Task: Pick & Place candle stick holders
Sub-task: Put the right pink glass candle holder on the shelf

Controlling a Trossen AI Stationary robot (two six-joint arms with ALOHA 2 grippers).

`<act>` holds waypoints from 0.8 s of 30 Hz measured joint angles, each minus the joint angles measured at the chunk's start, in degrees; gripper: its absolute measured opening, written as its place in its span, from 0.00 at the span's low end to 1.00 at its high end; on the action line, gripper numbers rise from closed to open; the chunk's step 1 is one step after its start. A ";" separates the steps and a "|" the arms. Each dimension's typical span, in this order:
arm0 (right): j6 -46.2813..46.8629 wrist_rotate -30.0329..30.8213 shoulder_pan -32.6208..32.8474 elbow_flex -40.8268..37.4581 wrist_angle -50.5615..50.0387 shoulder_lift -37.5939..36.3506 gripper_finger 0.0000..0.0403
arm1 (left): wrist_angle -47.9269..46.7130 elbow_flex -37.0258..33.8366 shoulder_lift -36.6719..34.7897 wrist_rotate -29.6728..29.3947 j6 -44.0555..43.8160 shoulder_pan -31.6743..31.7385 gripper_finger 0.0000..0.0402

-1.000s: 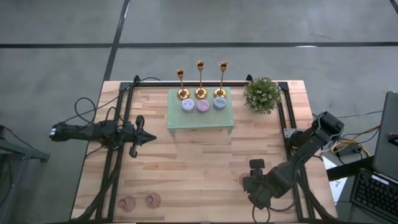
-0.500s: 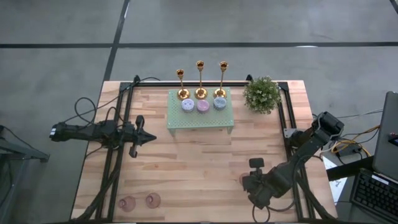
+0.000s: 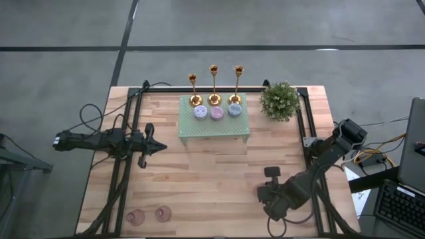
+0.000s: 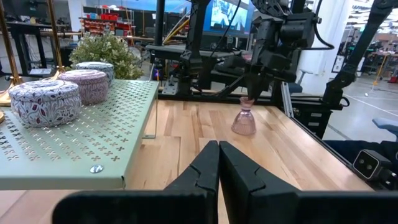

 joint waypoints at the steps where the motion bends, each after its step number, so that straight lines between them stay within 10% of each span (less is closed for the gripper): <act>1: -0.64 0.01 -0.29 0.48 -0.11 0.00 0.05 | 0.00 0.00 0.00 -0.01 0.00 0.01 0.04; 24: -28.61 14.77 -15.50 19.00 -11.71 -0.02 0.04 | 0.00 0.02 0.00 -0.02 -0.02 0.02 0.04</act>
